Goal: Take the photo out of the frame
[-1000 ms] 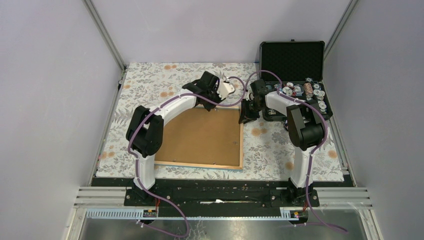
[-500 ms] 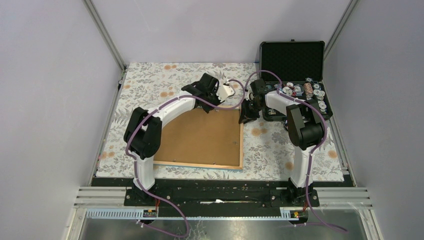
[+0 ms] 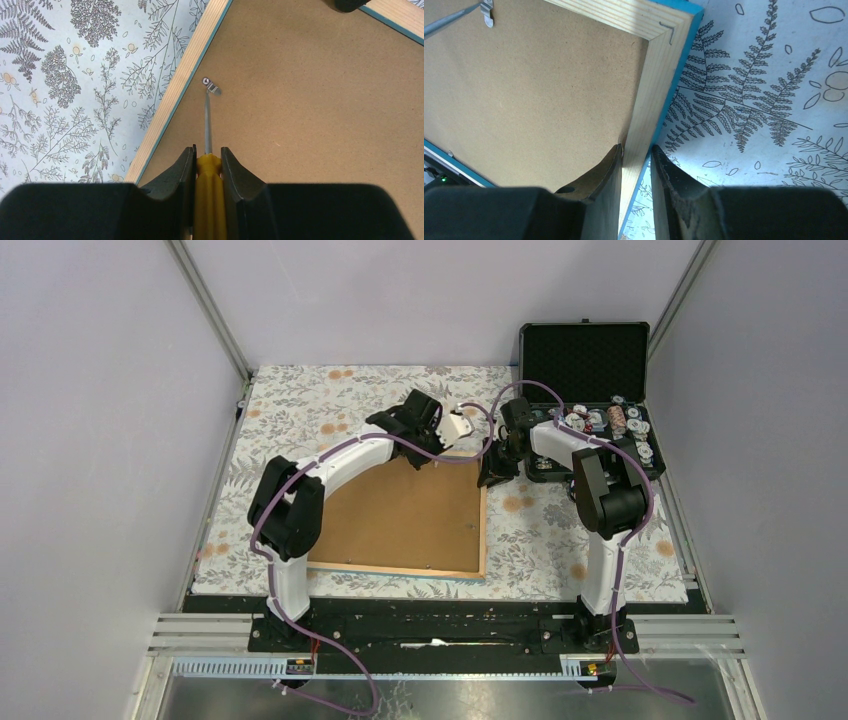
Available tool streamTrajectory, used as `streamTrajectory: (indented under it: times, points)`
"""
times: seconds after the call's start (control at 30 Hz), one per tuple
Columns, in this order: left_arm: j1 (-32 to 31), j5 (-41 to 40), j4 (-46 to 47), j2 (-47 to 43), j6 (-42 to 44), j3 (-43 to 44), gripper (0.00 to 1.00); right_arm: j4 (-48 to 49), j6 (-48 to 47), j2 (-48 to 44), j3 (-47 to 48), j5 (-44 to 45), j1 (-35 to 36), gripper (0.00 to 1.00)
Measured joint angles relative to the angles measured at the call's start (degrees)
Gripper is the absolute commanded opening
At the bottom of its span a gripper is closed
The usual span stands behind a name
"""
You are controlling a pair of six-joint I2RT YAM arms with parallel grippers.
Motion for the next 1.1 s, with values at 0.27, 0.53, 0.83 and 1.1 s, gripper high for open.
streamTrajectory:
  times: [0.27,0.53,0.83,1.1]
  points:
    - [0.1,2.3,-0.9,-0.1,-2.4,0.4,0.0,-0.3,0.0,0.2,0.3,0.0,0.0,0.0]
    - [8.6,8.2,-8.5,-1.3,-8.3,2.3,0.0,-1.5,-0.2,0.6,1.3,-0.1,0.0,0.11]
    - [23.1,6.9,-12.2,-7.1,-11.9,1.9,0.0,-2.7,-6.0,0.4,2.4,-0.9,-0.1,0.71]
    - [29.7,6.9,-15.0,-7.2,-15.7,1.9,0.0,-8.0,-16.9,-1.3,8.0,-3.2,-0.2,1.0]
